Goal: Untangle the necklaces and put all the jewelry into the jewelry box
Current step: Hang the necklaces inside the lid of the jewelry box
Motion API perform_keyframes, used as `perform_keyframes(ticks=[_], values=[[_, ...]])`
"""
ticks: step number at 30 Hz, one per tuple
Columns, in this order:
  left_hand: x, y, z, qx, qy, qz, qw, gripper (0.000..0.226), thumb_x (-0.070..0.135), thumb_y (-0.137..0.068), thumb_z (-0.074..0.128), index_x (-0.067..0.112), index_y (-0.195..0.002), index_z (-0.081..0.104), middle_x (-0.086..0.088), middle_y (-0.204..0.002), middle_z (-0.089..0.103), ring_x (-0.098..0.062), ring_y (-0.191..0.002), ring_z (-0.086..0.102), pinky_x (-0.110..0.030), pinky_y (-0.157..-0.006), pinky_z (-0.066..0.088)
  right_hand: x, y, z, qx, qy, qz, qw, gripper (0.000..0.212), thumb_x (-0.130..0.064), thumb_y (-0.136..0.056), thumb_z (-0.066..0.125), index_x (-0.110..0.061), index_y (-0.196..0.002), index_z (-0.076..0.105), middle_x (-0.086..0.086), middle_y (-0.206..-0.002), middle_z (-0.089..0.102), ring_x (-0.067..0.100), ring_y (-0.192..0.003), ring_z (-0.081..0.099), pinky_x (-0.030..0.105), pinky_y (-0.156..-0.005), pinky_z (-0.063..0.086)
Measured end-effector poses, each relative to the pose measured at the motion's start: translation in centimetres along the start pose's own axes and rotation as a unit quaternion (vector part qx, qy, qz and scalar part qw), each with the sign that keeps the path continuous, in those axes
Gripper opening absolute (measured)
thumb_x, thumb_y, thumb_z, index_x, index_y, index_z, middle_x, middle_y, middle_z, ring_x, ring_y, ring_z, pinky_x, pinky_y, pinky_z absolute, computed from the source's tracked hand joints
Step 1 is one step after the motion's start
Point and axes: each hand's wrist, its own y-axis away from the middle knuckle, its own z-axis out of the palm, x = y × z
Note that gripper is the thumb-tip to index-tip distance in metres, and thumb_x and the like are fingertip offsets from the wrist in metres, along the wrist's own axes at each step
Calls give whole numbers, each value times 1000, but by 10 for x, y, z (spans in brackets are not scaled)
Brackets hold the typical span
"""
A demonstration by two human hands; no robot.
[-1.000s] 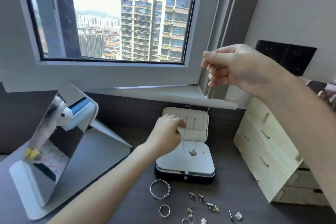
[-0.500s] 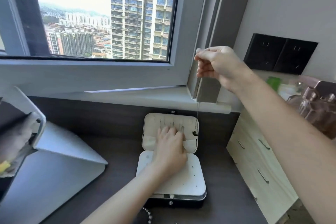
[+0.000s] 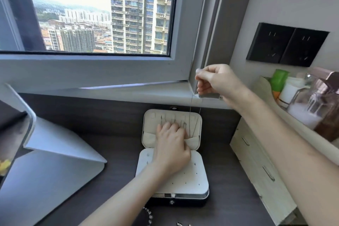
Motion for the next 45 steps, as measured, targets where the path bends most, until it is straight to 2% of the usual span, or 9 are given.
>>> perform_keyframes(ticks=[5, 10, 13, 16, 23, 28, 32, 40, 45], values=[[-3, -1, 4, -4, -11, -14, 1000, 25, 24, -57, 35, 18, -58, 60, 3, -61, 54, -25, -62, 53, -31, -66, 21, 22, 18, 3, -34, 79, -11, 996, 21, -15, -94, 55, -7, -76, 61, 4, -65, 64, 14, -61, 62, 29, -66, 55], [0, -5, 0, 20, 0, -46, 999, 8, 18, -57, 56, 21, -59, 63, 4, -60, 56, -25, -60, 54, -31, -62, 28, 46, 22, 6, -27, 186, -21, 982, 21, -21, -90, 59, -8, -76, 66, 2, -73, 70, 17, -76, 66, 36, -75, 51], [2, -16, -3, 67, 18, -77, 995, 7, 23, -69, 58, 20, -65, 63, 3, -62, 59, -25, -60, 55, -30, -63, 29, 56, 24, 8, -24, 221, -24, 975, 19, -23, -89, 61, -11, -78, 68, -6, -73, 66, 6, -75, 57, 33, -75, 47], [4, -28, -6, 92, 53, -86, 991, 25, 32, -80, 44, 18, -77, 65, 3, -66, 64, -26, -62, 58, -32, -61, 36, 61, 27, 9, -23, 249, -31, 968, 14, -25, -89, 62, -15, -83, 70, -6, -77, 66, 12, -79, 59, 33, -76, 47], [9, -40, 4, 97, 91, -91, 987, 9, 23, -72, 65, 17, -69, 71, -2, -58, 60, -27, -51, 56, -31, -49, 41, 73, 35, 14, -25, 287, -26, 957, 14, -28, -90, 60, -23, -83, 71, -6, -77, 67, 6, -68, 52, 26, -64, 41], [11, -39, 12, 95, 59, -97, 989, 30, 34, -77, 47, 18, -65, 70, -2, -60, 63, -28, -55, 58, -32, -51, 42, 81, 38, 17, 16, 273, -19, 962, 16, -28, -89, 60, -20, -85, 74, -3, -86, 72, 16, -86, 62, 34, -77, 49], [18, -40, 12, 62, 24, -170, 983, 37, 36, -78, 44, 15, -60, 68, -3, -59, 64, -28, -56, 59, -31, -55, 42, 87, 44, 26, 118, 348, -22, 930, 26, -36, -89, 59, -16, -84, 74, 0, -86, 72, 20, -86, 64, 31, -68, 46], [28, -46, 10, 42, -34, -206, 977, 30, 36, -73, 54, 19, -50, 62, 1, -51, 59, -23, -49, 55, -28, -51, 36, 95, 49, 49, 232, 438, -35, 868, 29, -34, -91, 53, -13, -77, 69, 2, -77, 68, 25, -74, 64, 27, -56, 31], [28, -49, 3, 28, -48, -194, 979, 34, 30, -46, 87, 16, -43, 56, 0, -46, 54, -23, -44, 51, -26, -53, 27, 90, 47, 49, 217, 450, -10, 866, 27, -31, -91, 50, -14, -79, 67, 4, -79, 68, 28, -77, 64, 28, -58, 36]])
